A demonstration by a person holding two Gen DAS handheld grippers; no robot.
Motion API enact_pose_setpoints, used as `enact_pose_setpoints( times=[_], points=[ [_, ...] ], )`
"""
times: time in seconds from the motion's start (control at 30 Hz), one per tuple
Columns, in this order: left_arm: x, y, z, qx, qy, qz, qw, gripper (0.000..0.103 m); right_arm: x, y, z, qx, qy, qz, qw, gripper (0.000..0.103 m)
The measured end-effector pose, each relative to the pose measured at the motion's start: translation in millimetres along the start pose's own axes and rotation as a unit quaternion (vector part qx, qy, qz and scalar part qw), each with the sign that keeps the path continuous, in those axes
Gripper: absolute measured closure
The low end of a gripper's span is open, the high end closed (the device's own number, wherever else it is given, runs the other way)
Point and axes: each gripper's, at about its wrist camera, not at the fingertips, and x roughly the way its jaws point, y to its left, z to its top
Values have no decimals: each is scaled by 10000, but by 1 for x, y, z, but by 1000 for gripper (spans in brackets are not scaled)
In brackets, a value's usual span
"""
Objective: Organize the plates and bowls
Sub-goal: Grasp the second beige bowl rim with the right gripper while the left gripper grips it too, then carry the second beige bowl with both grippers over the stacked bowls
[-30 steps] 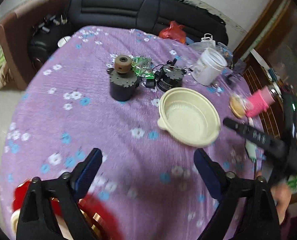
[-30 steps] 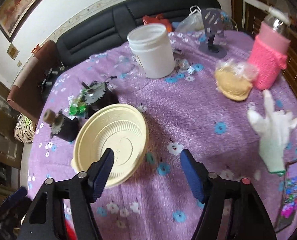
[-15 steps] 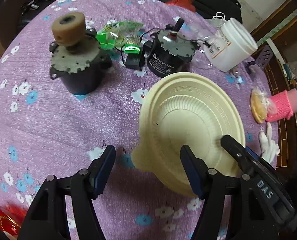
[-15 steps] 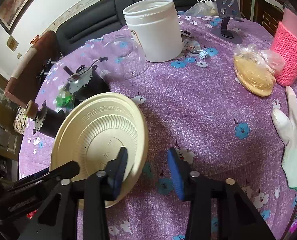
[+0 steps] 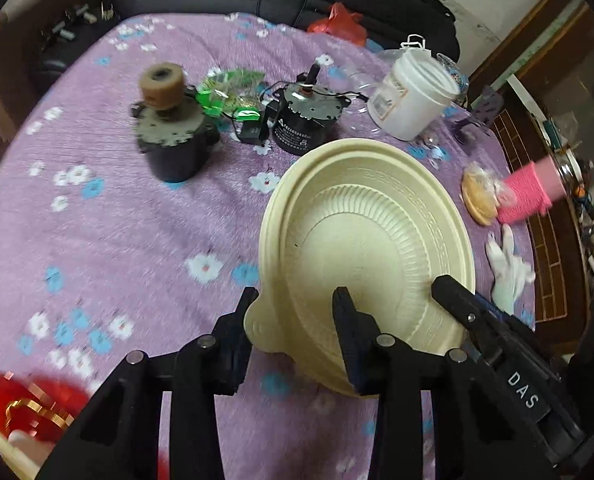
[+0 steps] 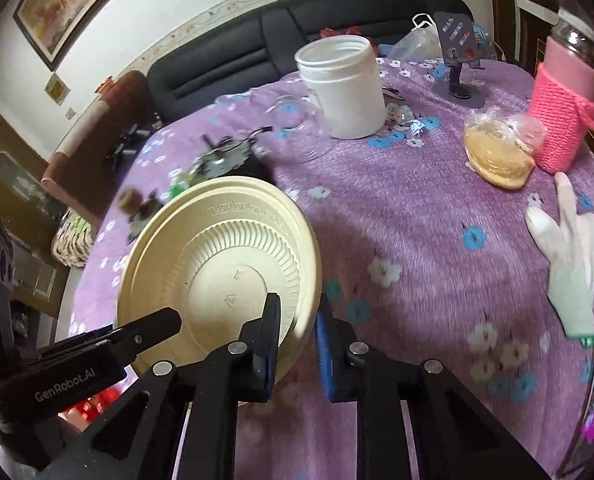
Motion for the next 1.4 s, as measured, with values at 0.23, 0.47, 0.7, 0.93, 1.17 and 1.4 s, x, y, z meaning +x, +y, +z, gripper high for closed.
enact_pose_setpoints(
  times=[0.23,0.47,0.7,0.93,1.17,1.4],
  points=[
    [-46,12,-50,-21,-178,-62,9998,66,-43,33,-42,-294,-79,98,9995,85],
    [-97,58,-99,-427,-404,-519,9969,66,-74,78,-80,-670,-116,281,9973,85],
    [-148,107,-145,-710,-836,-616,9921,66,-83,133,-116,-1076,-3,610,9923,84],
    [-177,142,-183,-794,-1246,-417,9881,64,-85,179,-145,-1509,51,810,9852,84],
    [-175,175,-209,-952,-1388,-221,9855,64,-73,205,-167,-1780,141,823,9805,84],
    [-171,199,-219,-1141,-1493,-18,9822,64,-49,225,-186,-1985,266,799,9765,83]
  ],
)
